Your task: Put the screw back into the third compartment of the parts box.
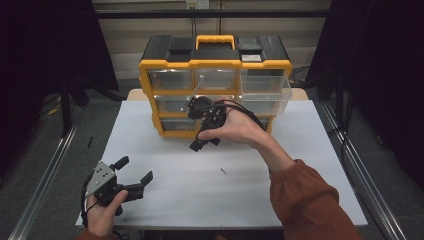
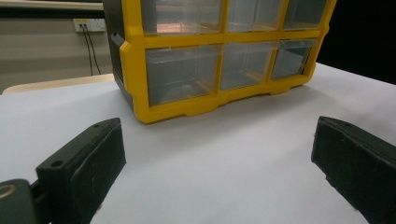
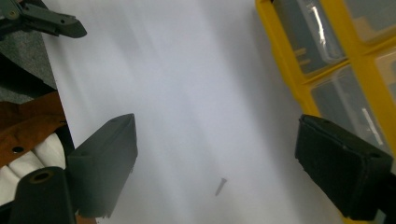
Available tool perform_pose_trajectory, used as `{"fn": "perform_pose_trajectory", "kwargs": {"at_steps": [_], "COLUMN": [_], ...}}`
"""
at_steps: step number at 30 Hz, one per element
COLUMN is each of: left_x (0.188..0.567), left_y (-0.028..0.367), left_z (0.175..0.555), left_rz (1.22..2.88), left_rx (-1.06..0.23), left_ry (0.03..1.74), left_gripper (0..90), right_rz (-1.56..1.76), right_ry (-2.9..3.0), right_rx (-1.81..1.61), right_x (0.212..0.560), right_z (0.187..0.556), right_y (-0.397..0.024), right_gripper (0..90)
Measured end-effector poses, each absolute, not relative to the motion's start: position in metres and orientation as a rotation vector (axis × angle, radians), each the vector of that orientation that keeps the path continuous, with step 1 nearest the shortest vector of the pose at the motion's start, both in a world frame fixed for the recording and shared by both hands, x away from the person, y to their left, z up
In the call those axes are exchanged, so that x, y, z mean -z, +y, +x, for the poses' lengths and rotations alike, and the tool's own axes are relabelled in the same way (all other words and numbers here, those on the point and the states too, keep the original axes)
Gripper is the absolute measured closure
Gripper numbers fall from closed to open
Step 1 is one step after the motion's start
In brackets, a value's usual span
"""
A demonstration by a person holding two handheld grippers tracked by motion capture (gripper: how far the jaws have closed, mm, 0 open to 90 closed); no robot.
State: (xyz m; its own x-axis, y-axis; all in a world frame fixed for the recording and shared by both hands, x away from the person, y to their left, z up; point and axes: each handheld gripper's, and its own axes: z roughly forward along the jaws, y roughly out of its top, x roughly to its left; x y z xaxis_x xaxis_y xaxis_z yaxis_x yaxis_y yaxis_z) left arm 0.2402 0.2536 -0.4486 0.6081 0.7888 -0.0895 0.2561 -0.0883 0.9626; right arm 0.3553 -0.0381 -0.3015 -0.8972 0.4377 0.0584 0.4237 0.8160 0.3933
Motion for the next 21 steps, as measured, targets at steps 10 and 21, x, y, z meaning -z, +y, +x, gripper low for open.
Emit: {"fn": "perform_pose_trajectory", "kwargs": {"at_steps": [10,21], "left_x": [0.449,0.449], "left_y": [0.253,0.253], "left_z": [0.241,0.241], "left_rz": [1.648,1.650], "left_rx": [-0.553,-0.556], "left_ry": [0.877,0.878], "left_gripper": [2.8,2.8], "right_rz": [0.747,0.899], "right_ry": [2.991,3.050], "right_rx": [-0.579,-0.454], "right_x": [0.349,0.413], "right_z": [0.351,0.358], "right_y": [-0.047,-0.069], "right_gripper": [12.5,17.1]}}
